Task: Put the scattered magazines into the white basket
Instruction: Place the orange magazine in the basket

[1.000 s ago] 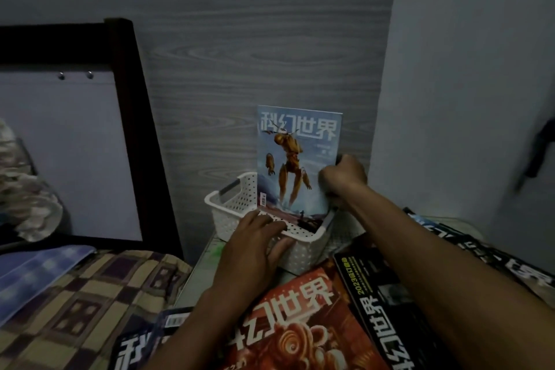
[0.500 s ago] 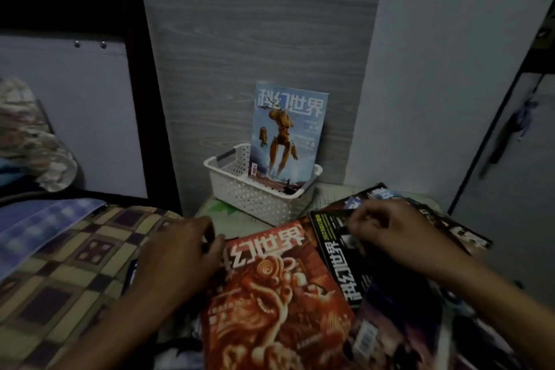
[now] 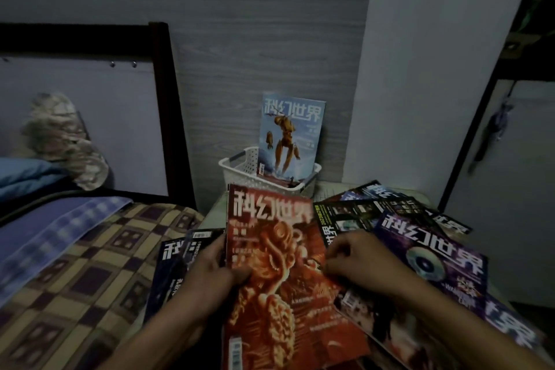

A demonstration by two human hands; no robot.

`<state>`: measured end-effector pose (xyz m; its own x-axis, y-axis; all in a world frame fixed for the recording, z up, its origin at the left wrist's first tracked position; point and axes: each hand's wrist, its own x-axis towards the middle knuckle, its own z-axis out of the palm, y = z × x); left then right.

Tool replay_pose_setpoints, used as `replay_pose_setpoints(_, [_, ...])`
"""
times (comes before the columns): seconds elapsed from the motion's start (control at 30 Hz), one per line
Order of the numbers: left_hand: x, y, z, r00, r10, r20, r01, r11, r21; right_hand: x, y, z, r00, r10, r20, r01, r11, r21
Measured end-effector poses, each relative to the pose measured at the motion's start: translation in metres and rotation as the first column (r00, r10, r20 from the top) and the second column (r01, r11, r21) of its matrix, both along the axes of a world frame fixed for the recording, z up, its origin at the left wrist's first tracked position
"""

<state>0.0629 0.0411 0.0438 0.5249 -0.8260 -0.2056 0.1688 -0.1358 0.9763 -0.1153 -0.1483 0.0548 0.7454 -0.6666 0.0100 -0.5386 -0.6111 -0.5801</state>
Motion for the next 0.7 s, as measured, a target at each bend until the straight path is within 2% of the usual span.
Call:
replay_pose_setpoints(0.07, [0.003,0.003,0.01,1.0,0.011,0.005,-0.01,0.981,-0.192,0.001,-0.006,0.007,0.953,-0.122,0.276,0.036,0.955,0.295])
replay_pose_setpoints(0.1, [0.009,0.004,0.017,0.999,0.032,0.03,-0.023,0.962,-0.272,0.002,-0.01,0.013,0.915,-0.147,0.376,-0.048,0.885,0.463])
replay_pose_setpoints(0.13, [0.018,0.004,0.024,0.995,0.071,0.064,-0.046,0.941,-0.336,0.003,-0.013,0.02,0.889,-0.133,0.439,-0.154,0.815,0.559])
replay_pose_setpoints(0.17, [0.025,0.003,0.033,0.988,0.115,0.105,-0.066,0.921,-0.385,0.006,-0.013,0.028,0.872,-0.075,0.484,-0.254,0.776,0.578])
replay_pose_setpoints(0.2, [0.033,-0.002,0.044,0.977,0.161,0.142,-0.088,0.904,-0.419,0.01,-0.014,0.038,0.853,-0.008,0.521,-0.325,0.774,0.543])
replay_pose_setpoints(0.27, [0.048,-0.018,0.066,0.945,0.256,0.205,-0.133,0.871,-0.473,0.028,-0.018,0.058,0.814,0.018,0.581,-0.328,0.84,0.433])
replay_pose_setpoints(0.33, [0.064,-0.045,0.092,0.898,0.329,0.292,-0.15,0.853,-0.5,0.05,-0.029,0.082,0.76,-0.061,0.647,-0.232,0.905,0.358])
replay_pose_setpoints(0.43, [0.096,-0.1,0.134,0.824,0.374,0.426,-0.15,0.869,-0.472,0.086,-0.059,0.117,0.689,-0.171,0.704,-0.082,0.947,0.31])
replay_pose_setpoints(0.57, [0.146,-0.173,0.155,0.793,0.389,0.469,-0.202,0.894,-0.4,0.13,-0.102,0.123,0.709,-0.228,0.667,0.082,0.967,0.242])
replay_pose_setpoints(0.7, [0.184,-0.228,0.116,0.753,0.448,0.482,-0.323,0.89,-0.323,0.164,-0.138,0.088,0.754,-0.275,0.597,0.241,0.961,0.139])
